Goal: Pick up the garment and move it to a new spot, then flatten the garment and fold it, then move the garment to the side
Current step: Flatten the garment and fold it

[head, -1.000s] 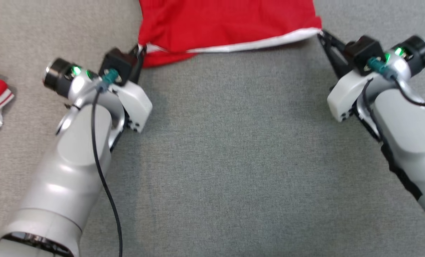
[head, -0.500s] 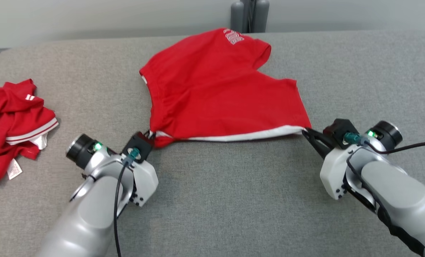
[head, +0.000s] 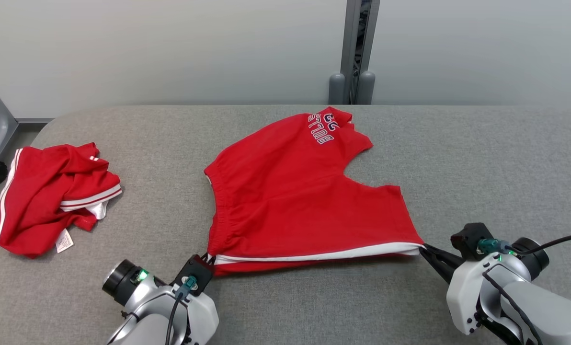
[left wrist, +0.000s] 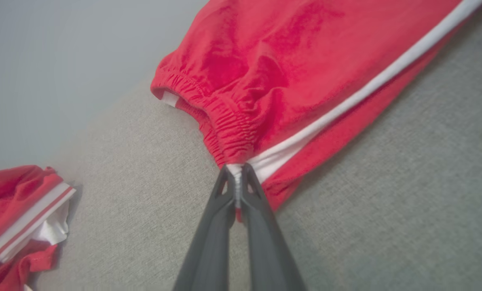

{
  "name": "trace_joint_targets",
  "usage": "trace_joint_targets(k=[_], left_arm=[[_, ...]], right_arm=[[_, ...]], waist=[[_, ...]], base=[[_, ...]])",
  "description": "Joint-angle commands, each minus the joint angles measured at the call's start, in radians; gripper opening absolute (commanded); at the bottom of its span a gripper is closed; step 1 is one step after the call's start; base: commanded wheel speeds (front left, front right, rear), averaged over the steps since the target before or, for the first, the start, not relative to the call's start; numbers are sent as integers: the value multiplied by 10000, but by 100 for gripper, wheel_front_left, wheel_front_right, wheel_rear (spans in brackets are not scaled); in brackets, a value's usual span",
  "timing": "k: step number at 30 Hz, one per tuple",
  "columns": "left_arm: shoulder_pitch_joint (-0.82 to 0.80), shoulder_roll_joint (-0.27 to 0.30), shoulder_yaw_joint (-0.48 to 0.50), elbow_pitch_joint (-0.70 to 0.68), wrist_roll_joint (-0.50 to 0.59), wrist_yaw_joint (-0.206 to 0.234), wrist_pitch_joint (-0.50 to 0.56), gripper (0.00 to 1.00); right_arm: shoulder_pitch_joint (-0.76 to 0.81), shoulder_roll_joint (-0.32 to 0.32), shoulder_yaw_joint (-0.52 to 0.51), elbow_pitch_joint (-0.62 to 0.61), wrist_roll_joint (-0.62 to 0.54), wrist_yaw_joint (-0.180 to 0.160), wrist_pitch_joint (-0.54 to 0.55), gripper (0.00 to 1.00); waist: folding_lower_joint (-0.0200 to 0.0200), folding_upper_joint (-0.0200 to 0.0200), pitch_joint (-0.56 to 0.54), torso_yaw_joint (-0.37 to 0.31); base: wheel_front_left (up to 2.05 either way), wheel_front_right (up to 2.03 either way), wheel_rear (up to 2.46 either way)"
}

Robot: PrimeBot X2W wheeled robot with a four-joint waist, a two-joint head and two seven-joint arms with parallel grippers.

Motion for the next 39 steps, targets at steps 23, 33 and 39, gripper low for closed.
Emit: trace_joint_targets(k=[23, 33, 39], left_arm=[[1553, 353, -259, -1908, -18, 758, -44, 0], [2168, 508, -285, -2200, -318, 848, -44, 0], [2513, 683, -303, -2709, -454, 1008, 51, 0]], right_arm=[[1210, -1870, -296, -2832, 327, 3, 1752, 0], [1945, -2803, -929, -4801, 583, 3, 2998, 0], [2701, -3250, -1679, -5762, 609, 3, 4037, 0]], waist=[[0, -1, 190, 49], [0, -1, 69, -11], [0, -1, -74, 83]], base=[[0, 0, 0], [0, 0, 0], [0, 0, 0]])
